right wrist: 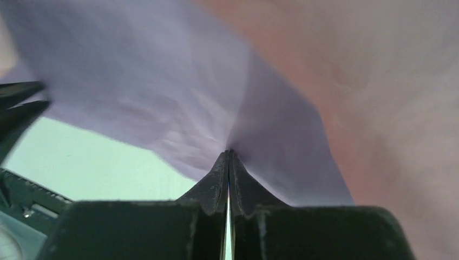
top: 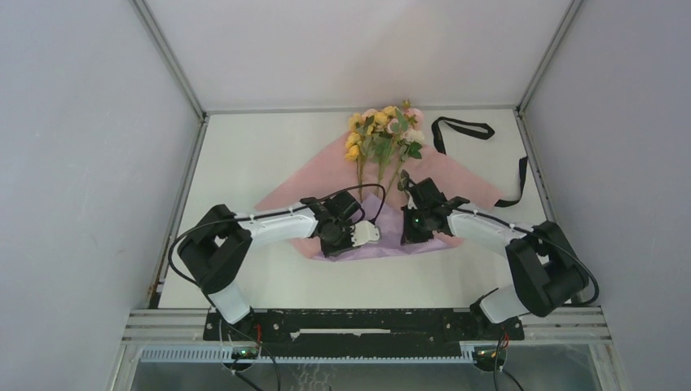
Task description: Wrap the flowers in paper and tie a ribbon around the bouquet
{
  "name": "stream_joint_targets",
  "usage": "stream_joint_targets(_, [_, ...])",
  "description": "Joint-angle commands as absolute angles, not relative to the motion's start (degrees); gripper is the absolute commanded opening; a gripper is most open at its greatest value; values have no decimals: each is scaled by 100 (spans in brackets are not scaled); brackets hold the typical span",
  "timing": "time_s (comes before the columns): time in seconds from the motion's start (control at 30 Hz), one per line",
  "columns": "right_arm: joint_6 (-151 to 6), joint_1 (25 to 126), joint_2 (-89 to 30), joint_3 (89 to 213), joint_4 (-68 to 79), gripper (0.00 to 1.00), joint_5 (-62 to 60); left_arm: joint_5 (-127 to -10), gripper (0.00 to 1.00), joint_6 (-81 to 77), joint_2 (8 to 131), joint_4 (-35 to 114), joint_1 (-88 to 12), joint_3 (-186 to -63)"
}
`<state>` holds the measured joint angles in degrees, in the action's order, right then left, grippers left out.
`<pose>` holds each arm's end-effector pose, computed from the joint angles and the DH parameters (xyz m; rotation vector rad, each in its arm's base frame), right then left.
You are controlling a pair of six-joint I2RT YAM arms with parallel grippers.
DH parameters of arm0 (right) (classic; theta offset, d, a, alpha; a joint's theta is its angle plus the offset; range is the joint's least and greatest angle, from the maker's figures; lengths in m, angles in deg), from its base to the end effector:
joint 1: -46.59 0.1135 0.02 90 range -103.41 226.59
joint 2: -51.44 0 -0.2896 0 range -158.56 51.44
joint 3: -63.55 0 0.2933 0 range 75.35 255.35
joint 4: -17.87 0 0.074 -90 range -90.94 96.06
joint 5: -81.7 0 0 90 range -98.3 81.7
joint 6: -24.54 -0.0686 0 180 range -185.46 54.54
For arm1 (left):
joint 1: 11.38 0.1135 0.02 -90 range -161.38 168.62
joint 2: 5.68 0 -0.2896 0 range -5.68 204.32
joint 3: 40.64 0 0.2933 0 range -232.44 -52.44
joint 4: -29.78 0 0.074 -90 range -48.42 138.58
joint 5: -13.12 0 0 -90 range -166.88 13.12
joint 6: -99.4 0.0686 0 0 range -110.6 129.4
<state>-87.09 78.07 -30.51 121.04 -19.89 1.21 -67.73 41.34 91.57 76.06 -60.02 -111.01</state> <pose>0.2605 0.1728 0.1535 -0.2910 2.7217 0.5062 0.2292 -0.2768 0.1325 1.8754 2.1598 -0.2879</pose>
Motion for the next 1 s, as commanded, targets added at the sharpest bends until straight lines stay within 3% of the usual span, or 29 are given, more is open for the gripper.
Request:
stream_joint_targets(0.0, [-8951,7250,-3215,11633,-1550,3,414,-6824,25,4378,8961,7504,-6011,-10715])
stream_joint_targets(0.17, [-8953,6666,-3000,11039,-1502,1,536,-7113,25,4654,8869,7484,-6007,-10273])
stream_joint_targets(0.43, [-9162,6694,-2667,10971,-1800,2,284,-7426,24,4798,8403,7832,-6004,-9990])
stream_joint_targets(0.6, [-9167,6895,-2714,11029,-2061,2,44,-7561,25,4878,7839,8418,-5999,-10360])
stream_joint_targets(0.73, [-9233,7275,-2915,11217,-2135,2,-59,-7025,25,4745,7541,8970,-6026,-11240])
stream_joint_targets(0.8, [-9295,7378,-3010,11296,-2035,2,29,-6667,21,4648,7556,8873,-6144,-11657])
stream_joint_targets(0.9, [-9410,7380,-3071,11314,-1806,2,199,-6794,1,4340,7875,8032,-6570,-11966])
stream_joint_targets(0.97, [-9449,7375,-3101,11312,-1745,2,247,-7010,0,4229,8256,7443,-6856,-12115])
